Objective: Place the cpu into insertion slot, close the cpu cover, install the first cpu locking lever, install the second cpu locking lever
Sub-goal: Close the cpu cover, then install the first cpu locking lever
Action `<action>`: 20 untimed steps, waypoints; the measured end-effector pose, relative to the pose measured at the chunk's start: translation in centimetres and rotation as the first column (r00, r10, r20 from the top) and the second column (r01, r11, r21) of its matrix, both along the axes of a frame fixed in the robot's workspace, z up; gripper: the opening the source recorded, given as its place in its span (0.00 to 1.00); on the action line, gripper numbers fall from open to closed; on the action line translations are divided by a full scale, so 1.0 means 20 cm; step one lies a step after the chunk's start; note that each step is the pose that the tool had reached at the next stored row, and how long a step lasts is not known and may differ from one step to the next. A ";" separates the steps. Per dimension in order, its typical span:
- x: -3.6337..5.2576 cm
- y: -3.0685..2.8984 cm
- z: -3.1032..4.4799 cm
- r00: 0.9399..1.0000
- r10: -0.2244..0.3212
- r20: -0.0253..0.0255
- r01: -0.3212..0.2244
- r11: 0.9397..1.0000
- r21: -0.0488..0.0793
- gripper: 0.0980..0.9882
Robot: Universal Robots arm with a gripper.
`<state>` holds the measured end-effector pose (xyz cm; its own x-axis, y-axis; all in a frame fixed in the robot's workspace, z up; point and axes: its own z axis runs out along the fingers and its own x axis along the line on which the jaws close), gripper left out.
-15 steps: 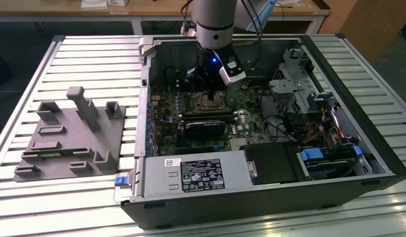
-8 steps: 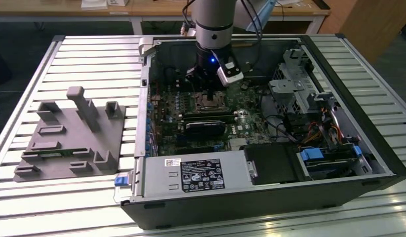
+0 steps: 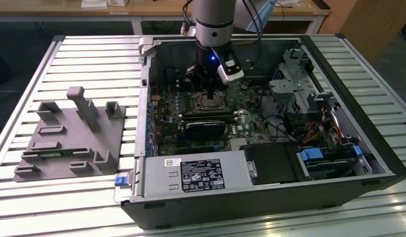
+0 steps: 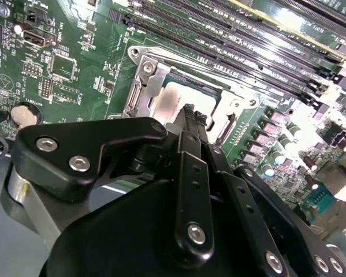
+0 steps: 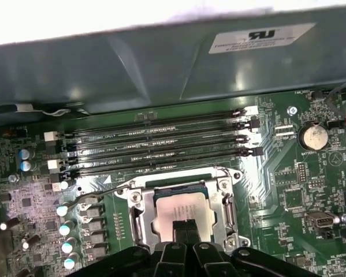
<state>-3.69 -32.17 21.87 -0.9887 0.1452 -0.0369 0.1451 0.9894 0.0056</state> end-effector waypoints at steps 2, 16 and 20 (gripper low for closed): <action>0.000 0.000 0.008 1.000 0.000 0.000 0.000 1.000 0.000 0.01; 0.000 0.000 0.017 1.000 0.000 0.000 0.000 1.000 0.000 0.01; -0.009 0.000 0.018 1.000 0.000 0.000 0.000 1.000 0.000 0.01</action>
